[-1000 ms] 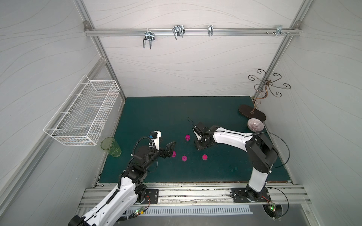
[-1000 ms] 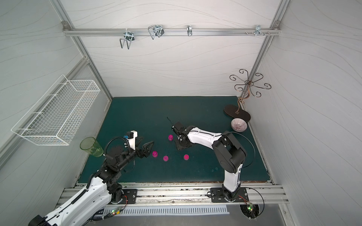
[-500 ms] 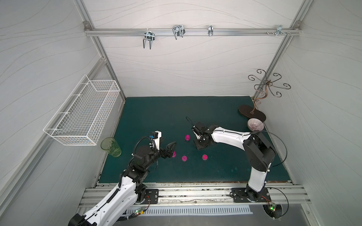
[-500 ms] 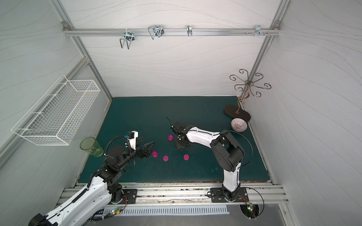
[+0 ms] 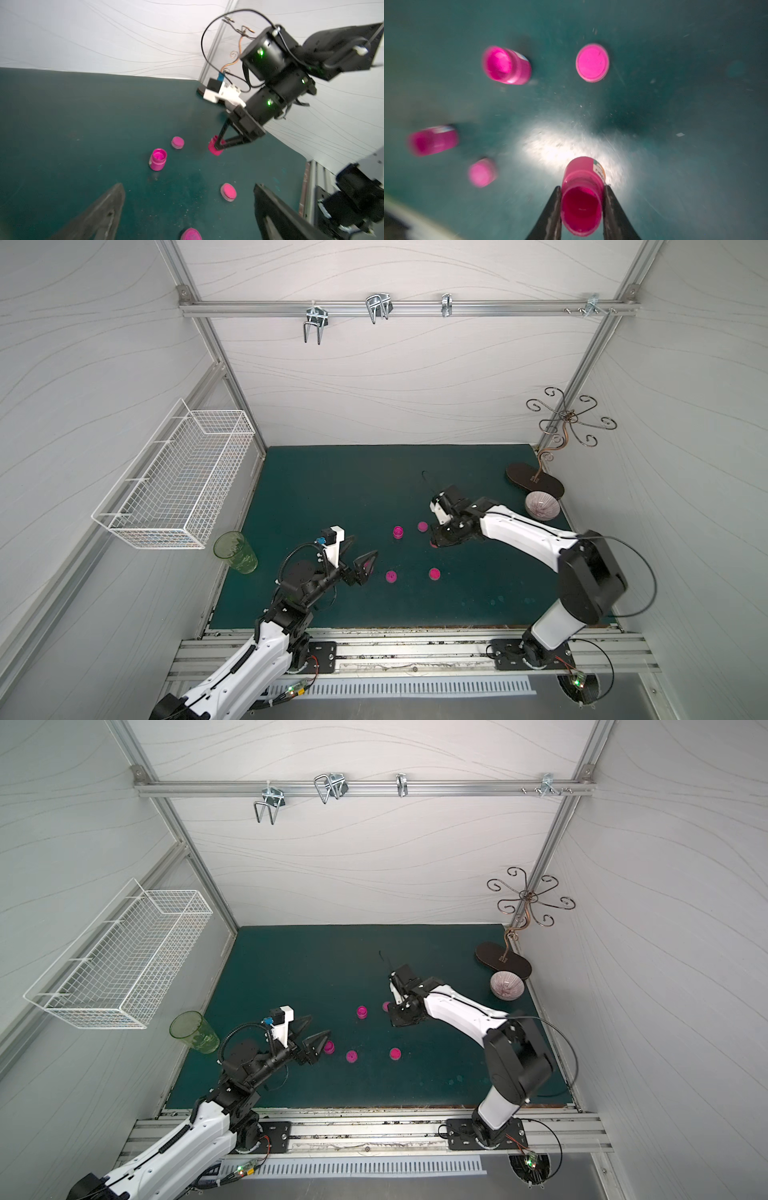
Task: Close the paint jar lid
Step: Pick up the paint jar from the center of the board.
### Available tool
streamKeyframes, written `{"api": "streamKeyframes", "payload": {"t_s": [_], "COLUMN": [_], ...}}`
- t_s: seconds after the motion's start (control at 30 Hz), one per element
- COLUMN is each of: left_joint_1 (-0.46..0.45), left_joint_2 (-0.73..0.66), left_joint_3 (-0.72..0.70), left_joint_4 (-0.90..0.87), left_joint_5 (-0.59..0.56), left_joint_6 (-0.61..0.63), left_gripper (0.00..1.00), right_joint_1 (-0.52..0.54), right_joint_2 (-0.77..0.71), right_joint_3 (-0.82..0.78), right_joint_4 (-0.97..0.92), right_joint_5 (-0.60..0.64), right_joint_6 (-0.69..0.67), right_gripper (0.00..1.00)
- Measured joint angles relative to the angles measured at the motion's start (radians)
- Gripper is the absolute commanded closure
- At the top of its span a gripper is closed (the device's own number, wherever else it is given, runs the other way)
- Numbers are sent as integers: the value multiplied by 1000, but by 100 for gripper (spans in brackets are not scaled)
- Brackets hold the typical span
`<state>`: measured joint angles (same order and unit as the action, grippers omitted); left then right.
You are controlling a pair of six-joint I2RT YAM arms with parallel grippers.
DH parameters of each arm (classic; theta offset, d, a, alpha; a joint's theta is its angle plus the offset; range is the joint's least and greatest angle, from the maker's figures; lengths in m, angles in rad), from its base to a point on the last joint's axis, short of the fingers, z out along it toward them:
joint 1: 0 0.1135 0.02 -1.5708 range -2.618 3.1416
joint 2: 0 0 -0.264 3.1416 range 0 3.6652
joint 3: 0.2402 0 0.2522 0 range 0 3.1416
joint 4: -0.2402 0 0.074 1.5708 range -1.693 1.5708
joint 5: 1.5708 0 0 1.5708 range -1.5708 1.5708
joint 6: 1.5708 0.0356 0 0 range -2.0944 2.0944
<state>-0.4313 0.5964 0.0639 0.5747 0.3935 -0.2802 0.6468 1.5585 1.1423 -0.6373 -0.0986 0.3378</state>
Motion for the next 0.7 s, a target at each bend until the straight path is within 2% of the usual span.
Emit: {"api": "streamKeyframes", "payload": {"t_s": [0.17,0.33,0.5,0.7], "left_joint_1": [-13,-57,-91,-96], "left_joint_2": [-11,54,230,476], "left_joint_3": [-1,1,40,123], "left_joint_4": [89,154,198,309], "left_joint_5": [70,136,209,253], "left_joint_6": [18,26,43,50], "left_gripper": [14,18,19,22], "right_joint_1": [-23,25,80,85], "right_joint_2": [-127,-137,-137,-131], "right_joint_3": [25,66,124,135], "right_joint_4": [-36,-85,-127,-159], "right_joint_5": [-192,-333,-419,-454], "right_joint_6": [-21,-30,-39,-43], "right_gripper": [74,74,74,75]}}
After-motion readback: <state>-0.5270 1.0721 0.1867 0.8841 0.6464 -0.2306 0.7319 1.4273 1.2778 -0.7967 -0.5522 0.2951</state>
